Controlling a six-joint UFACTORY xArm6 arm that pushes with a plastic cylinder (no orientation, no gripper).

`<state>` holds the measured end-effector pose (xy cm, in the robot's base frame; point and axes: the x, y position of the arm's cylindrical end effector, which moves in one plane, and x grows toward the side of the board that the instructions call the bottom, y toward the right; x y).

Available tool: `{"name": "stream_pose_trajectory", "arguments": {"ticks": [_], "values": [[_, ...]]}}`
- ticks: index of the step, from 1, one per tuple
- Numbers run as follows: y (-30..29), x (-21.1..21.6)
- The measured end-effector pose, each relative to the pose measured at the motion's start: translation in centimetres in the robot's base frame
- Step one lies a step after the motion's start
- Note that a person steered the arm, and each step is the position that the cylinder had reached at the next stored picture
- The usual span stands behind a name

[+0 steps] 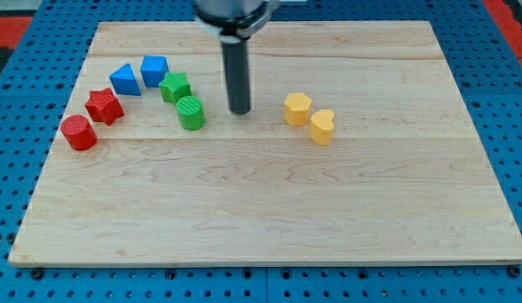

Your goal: Push the yellow hexagon and the yellow heart towards bottom

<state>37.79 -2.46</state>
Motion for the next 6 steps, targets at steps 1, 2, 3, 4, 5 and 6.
{"name": "stream_pose_trajectory", "arguments": {"ticks": [1, 2, 3, 4, 5, 6], "values": [[6.3, -0.5], [10.3, 0.4], [11.8, 4.1], [15.5, 4.1], [22.4, 1.2], [24.6, 6.6]]}}
